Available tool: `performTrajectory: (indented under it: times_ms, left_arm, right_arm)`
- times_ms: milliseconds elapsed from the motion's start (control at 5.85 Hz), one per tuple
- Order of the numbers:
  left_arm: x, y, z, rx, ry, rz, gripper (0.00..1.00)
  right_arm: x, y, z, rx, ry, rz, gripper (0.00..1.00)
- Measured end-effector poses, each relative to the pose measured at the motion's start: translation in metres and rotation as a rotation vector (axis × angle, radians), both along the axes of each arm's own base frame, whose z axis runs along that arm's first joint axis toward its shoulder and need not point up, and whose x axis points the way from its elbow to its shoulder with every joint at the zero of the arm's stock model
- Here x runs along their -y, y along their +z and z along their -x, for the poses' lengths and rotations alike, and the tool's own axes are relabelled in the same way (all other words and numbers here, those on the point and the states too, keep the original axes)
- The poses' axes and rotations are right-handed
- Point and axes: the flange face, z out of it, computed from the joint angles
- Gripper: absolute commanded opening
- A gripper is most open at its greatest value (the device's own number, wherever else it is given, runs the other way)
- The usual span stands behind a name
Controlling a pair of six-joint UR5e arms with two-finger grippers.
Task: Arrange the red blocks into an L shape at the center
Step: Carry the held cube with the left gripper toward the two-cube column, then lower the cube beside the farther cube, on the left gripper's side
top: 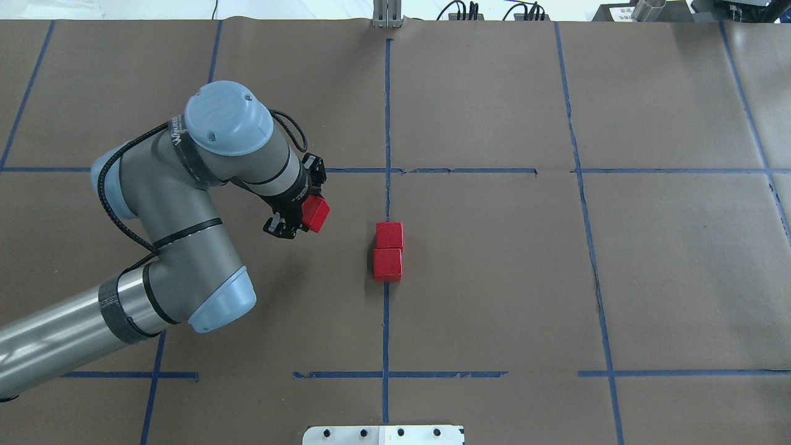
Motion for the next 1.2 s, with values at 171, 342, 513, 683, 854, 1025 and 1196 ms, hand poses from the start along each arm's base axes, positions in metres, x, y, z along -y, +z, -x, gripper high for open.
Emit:
performTrajectory:
  times_ms: [171, 342, 513, 683, 854, 1025, 1196]
  left_arm:
    - [0.004, -0.008, -0.011, 0.013, -0.088, 0.127, 0.44]
    - [0.008, -0.014, -0.031, 0.044, -0.14, 0.195, 0.44]
    - [0.003, -0.016, -0.056, 0.073, -0.165, 0.207, 0.44]
    - [-0.004, -0.016, -0.078, 0.096, -0.165, 0.202, 0.44]
    - [-0.01, -0.017, -0.094, 0.107, -0.155, 0.199, 0.44]
    - [-0.011, -0.022, -0.106, 0.112, -0.156, 0.2, 0.44]
    - [-0.009, -0.025, -0.113, 0.114, -0.164, 0.202, 0.44]
  right_arm:
    - [0.0, -0.001, -0.001, 0.0, 0.003, -0.003, 1.0]
    - [0.0, -0.002, -0.002, 0.0, 0.006, -0.005, 1.0]
    - [0.0, -0.002, -0.003, 0.0, 0.007, -0.005, 1.0]
    - [0.0, -0.002, -0.003, 0.0, 0.007, -0.005, 1.0]
    - [0.0, -0.002, -0.003, -0.001, 0.007, -0.005, 1.0]
    - [0.0, -0.002, -0.003, 0.0, 0.008, -0.006, 1.0]
    - [0.0, -0.003, -0.004, 0.0, 0.01, -0.006, 1.0]
